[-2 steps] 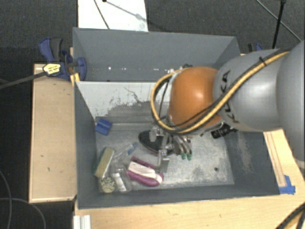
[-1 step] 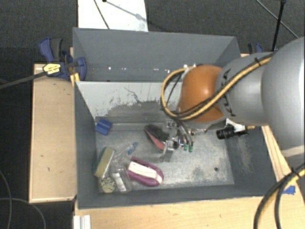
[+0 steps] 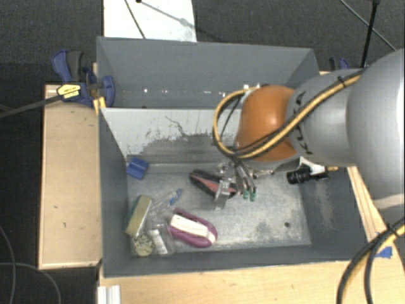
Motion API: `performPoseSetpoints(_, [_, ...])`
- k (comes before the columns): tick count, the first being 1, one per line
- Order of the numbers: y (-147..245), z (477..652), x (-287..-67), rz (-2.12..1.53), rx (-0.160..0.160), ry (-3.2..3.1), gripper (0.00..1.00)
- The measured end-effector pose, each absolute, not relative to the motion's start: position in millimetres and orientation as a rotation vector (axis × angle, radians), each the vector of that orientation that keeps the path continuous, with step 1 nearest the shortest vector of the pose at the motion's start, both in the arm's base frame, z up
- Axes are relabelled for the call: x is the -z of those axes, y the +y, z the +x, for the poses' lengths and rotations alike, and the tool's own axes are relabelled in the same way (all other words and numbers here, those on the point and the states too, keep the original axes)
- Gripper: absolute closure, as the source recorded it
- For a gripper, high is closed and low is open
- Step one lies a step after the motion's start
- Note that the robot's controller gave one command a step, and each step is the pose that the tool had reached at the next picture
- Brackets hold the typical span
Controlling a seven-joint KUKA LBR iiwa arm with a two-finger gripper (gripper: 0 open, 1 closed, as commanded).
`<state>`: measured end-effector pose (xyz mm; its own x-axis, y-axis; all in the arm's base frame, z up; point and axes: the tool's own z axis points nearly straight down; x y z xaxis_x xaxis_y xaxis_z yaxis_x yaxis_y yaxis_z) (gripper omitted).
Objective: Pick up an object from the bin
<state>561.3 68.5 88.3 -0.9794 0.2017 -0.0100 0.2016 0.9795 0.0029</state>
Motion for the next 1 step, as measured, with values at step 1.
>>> performPoseSetpoints(1, [78.3, 537.6, -245.2, 0.338, -0.004, 3.114, 1.0])
